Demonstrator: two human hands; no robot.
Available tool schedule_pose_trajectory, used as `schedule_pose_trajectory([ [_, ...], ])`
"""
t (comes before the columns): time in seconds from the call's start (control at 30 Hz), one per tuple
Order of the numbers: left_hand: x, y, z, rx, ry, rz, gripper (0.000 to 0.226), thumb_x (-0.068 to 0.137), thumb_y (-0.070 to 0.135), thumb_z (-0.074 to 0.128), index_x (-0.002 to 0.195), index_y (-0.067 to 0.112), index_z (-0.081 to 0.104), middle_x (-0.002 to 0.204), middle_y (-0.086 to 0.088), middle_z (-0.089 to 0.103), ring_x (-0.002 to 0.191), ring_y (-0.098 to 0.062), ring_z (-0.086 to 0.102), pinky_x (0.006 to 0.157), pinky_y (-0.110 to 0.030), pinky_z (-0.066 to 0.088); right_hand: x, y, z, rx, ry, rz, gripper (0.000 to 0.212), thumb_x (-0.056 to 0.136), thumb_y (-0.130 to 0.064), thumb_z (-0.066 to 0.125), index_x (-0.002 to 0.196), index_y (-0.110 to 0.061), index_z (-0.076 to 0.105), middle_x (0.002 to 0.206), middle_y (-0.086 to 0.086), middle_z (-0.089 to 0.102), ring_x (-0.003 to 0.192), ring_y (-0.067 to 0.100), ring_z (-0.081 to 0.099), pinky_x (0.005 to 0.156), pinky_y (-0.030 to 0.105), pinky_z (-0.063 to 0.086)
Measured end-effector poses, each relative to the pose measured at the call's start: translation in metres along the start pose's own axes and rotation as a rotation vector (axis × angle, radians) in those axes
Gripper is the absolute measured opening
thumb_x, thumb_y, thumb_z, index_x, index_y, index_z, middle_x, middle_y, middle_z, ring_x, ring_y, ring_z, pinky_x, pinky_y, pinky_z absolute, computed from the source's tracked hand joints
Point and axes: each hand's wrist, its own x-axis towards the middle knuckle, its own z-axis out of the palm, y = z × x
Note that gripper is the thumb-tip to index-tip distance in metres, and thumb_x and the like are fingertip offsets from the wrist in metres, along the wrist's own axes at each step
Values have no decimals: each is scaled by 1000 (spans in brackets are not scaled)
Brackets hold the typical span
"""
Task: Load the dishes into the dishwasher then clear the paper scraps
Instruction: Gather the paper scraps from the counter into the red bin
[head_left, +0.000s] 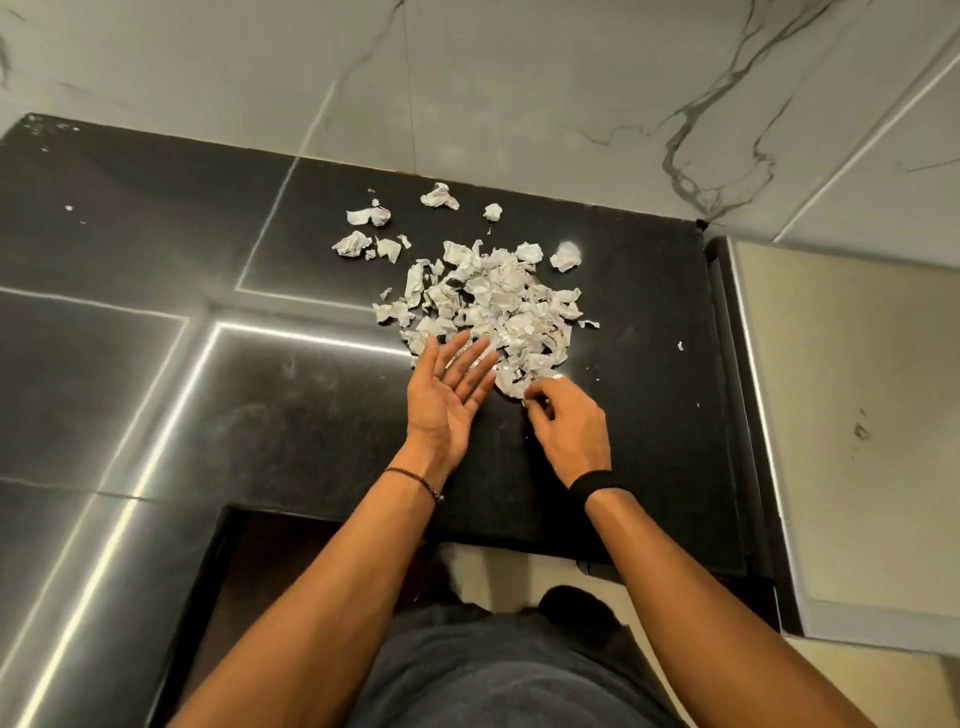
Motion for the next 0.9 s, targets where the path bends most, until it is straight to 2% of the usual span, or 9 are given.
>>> schedule_pose_trajectory([
  [0.1,11,2,5,-9,-2,-18,52,104,47,47,137,8,59,127,-12,71,120,-27,67,108,-42,49,-9,-4,-10,171,83,85,7,92,-22,70,98,-26,71,97,-14,69,87,5,64,83,35,56],
  [0.23,17,-4,18,-62,-31,-57,49,105,42,48,136,6,59,127,-14,71,120,-29,67,108,-42,50,-5,-32,-20,462,60,72,10,91,-21,75,101,-22,75,97,-13,74,91,8,69,85,24,55],
  [0.33,15,-7,24,-221,-51,-141,51,106,40,46,135,1,58,131,-19,67,124,-33,65,109,-42,48,2,-47,-22,528,64,49,12,92,-19,74,103,-20,78,98,-14,76,92,7,69,85,19,54],
  [0.47,18,0,14,-380,-48,-136,47,107,32,44,132,-4,59,132,-23,66,123,-34,65,107,-42,50,8,-32,-17,384,89,20,15,92,-18,71,106,-22,76,103,-15,73,87,7,66,80,23,54],
  [0.6,20,8,1,-345,-30,-105,46,106,32,46,133,-3,59,130,-22,67,122,-34,66,105,-41,52,11,-12,-1,-115,-65,-161,25,90,-21,68,115,-21,72,111,-5,66,102,17,58,89,30,48],
  [0.67,21,12,-3,-308,-28,-89,47,106,34,47,134,-3,59,131,-22,67,122,-33,66,104,-40,52,10,-7,6,-223,-71,-181,25,93,-22,67,117,-19,71,110,-2,63,101,21,56,84,34,50],
  [0.8,20,14,-5,-244,-13,-79,49,106,36,48,135,-2,59,130,-20,68,121,-31,67,105,-40,52,4,-2,4,-227,56,-206,12,93,-20,68,103,-17,74,99,-3,66,92,20,57,78,32,49],
  [0.9,21,11,-5,-202,2,-77,48,106,35,48,136,-2,59,128,-20,69,118,-30,68,100,-38,56,0,-3,-4,-46,116,-102,9,93,-21,69,101,-21,74,100,-8,67,95,15,58,83,25,46],
])
